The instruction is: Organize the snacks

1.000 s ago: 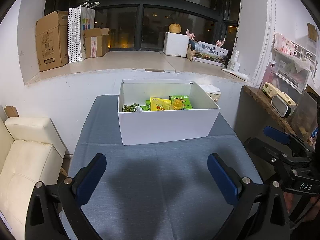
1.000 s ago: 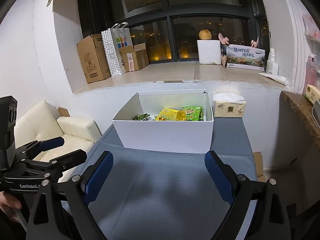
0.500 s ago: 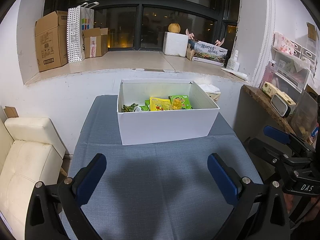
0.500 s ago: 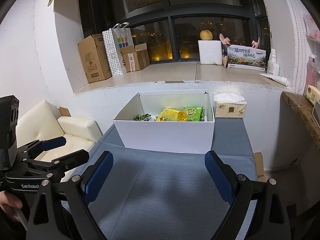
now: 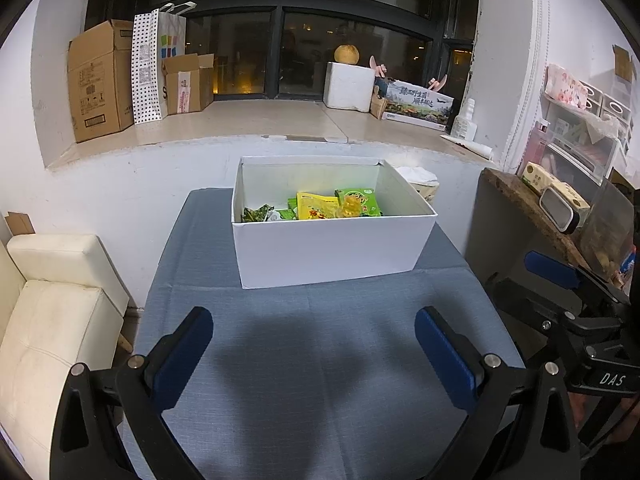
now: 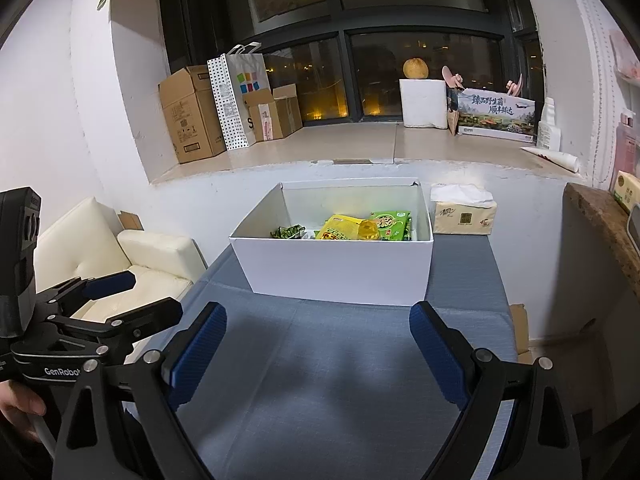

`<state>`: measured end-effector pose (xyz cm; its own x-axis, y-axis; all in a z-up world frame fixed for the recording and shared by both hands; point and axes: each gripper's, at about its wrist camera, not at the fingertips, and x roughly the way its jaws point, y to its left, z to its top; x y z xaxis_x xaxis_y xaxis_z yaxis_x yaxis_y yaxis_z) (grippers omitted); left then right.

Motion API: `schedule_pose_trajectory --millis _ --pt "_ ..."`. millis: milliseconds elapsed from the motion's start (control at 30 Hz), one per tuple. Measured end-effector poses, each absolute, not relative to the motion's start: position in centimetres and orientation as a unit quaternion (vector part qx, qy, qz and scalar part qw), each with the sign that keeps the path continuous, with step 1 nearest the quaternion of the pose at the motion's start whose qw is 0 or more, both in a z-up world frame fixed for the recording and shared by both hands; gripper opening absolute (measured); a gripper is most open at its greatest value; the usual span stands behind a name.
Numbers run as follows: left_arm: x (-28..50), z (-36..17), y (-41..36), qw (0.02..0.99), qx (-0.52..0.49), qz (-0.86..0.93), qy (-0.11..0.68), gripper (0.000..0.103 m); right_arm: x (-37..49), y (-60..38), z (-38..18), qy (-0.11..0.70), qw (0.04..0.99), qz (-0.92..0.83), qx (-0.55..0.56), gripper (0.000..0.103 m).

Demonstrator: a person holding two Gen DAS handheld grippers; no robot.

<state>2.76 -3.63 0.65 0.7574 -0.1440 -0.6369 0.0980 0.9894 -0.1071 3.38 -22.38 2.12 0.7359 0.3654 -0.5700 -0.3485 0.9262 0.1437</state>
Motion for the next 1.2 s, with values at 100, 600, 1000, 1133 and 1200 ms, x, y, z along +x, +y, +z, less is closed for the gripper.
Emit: schedule_pose_trajectory --millis 100,600,1000,1133,1200 --pt "2.74 0.58 -3.70 0.936 -0.032 -0.066 0.343 0.103 3.37 -22.39 2.05 0.310 0.931 0.192 0.014 0.096" --pt "2.79 0.50 -3.57 0.936 -0.028 -0.065 0.346 0.103 3.19 -22.19 2.08 0.311 0.930 0.198 0.011 0.096" --pt "2.81 0.46 -3.52 0.935 -0.029 -0.067 0.347 0.103 3.03 -22.06 2.10 0.312 0.929 0.199 0.012 0.096" --pt "2.78 0.38 -3.54 0.935 -0.028 -0.064 0.348 0.103 2.94 -22.05 2.06 0.312 0.929 0.200 0.012 0.096" --pt "2.73 0.37 -3.50 0.934 -0.030 -0.067 0.348 0.103 2.96 -22.03 2.05 0.312 0.929 0.200 0.012 0.096"
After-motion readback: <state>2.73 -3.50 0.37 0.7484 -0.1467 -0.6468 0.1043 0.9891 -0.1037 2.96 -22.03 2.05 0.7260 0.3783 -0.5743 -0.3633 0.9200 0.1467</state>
